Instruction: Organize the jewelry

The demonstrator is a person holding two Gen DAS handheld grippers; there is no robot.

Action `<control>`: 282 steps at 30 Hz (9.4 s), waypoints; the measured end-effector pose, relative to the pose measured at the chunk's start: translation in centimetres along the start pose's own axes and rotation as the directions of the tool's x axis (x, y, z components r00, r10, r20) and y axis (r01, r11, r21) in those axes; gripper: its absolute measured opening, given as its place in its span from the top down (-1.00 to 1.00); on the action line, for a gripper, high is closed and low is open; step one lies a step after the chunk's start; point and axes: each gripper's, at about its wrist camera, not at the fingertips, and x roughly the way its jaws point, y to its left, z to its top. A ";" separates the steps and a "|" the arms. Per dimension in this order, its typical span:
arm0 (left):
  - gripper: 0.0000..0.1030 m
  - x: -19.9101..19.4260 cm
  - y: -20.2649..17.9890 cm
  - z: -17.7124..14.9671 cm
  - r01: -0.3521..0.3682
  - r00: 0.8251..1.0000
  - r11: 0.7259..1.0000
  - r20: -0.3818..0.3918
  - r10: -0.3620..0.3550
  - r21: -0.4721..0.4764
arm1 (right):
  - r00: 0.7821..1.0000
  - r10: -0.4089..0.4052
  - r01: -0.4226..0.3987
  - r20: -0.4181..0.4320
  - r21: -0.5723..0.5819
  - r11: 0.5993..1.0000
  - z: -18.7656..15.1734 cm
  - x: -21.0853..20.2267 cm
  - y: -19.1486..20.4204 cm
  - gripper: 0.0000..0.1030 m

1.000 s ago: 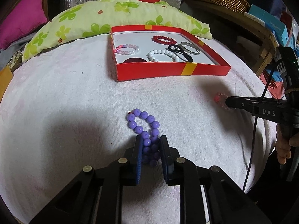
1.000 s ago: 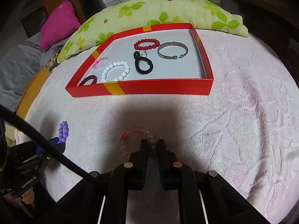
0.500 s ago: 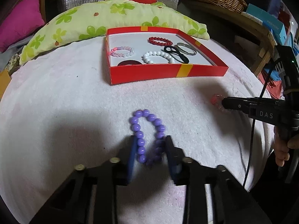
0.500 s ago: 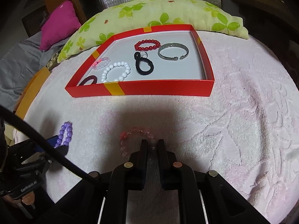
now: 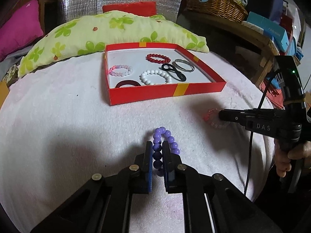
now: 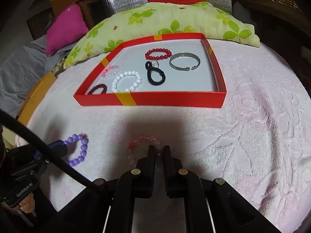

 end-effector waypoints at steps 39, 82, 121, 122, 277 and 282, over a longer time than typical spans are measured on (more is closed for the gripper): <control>0.82 -3.4 -0.3 0.8 -0.047 0.995 0.999 0.090 0.047 -0.011 | 0.977 0.151 -0.162 0.149 0.070 0.984 1.3 -3.8 -1.1 0.83; 0.81 -5.7 -2.1 9.5 -0.072 0.974 0.996 0.217 0.059 0.053 | 0.946 0.174 -0.208 0.272 0.101 0.973 6.1 -6.8 -3.1 0.83; 0.81 5.4 -2.0 17.3 -0.163 0.973 0.983 0.180 0.146 0.083 | 0.964 0.136 -0.169 0.229 0.131 0.977 13.5 0.1 -4.6 0.83; 0.81 6.0 -1.9 17.4 -0.163 0.974 0.983 0.175 0.146 0.084 | 0.966 0.138 -0.170 0.220 0.133 0.976 13.5 0.4 -4.6 0.83; -0.82 -23.8 -5.6 3.6 -0.541 0.798 0.826 0.212 0.564 -0.160 | 0.950 -0.141 0.151 0.279 -0.015 0.988 -0.4 -22.6 8.3 -0.19; -0.82 -23.9 -5.6 3.7 -0.542 0.796 0.824 0.213 0.566 -0.163 | 0.949 -0.143 0.153 0.279 -0.015 0.988 -0.3 -22.6 8.4 -0.19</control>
